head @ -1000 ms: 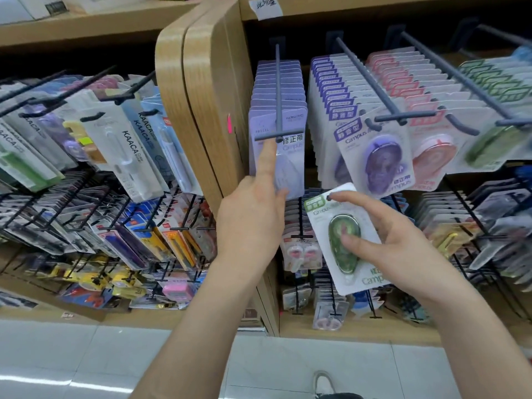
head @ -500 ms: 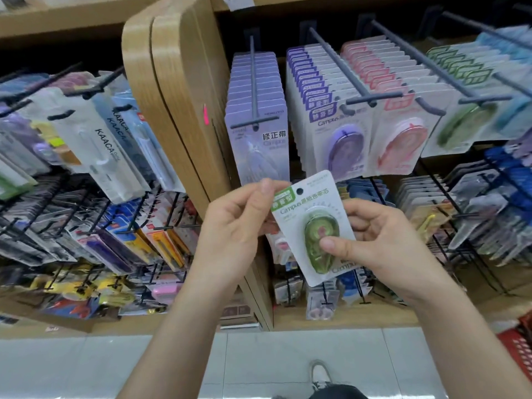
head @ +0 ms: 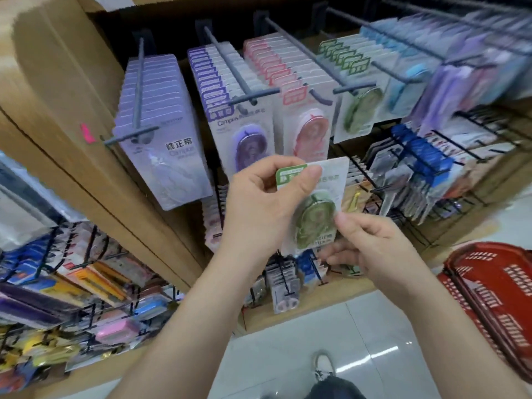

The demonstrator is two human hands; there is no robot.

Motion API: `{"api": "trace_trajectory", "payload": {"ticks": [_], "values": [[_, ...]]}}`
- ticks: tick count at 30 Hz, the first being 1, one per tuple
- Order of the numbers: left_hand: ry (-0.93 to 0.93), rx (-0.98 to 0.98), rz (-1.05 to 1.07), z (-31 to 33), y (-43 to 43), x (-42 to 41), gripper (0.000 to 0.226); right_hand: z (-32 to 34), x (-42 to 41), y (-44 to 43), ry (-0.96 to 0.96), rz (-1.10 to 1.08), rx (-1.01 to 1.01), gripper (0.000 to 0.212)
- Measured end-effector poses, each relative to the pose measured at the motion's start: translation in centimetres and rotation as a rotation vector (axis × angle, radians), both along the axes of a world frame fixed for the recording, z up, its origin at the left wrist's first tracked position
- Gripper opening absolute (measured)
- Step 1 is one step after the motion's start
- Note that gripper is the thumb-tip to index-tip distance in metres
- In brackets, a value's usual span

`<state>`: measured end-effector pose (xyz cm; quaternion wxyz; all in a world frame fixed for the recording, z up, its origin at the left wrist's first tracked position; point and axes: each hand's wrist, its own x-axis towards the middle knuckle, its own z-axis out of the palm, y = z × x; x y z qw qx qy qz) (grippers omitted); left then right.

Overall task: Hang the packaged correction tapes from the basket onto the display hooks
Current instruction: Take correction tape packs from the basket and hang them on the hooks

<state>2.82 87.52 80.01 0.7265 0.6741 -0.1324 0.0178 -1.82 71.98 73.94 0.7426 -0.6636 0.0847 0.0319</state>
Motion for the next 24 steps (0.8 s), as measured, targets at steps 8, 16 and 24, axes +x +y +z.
{"api": "trace_trajectory", "payload": {"ticks": [8,16,24], "values": [[0.005,0.015,-0.132,-0.3,-7.7,1.8,0.008,-0.5,0.6,-5.1,-0.015,-0.345,0.198,0.036],[-0.162,-0.088,0.219,1.0,-15.1,3.8,0.007,1.2,3.9,-10.4,-0.141,-0.298,0.138,0.023],[-0.247,-0.055,0.463,0.8,-17.8,5.1,0.01,1.6,6.2,-13.9,-0.14,-0.085,0.109,0.015]]}}
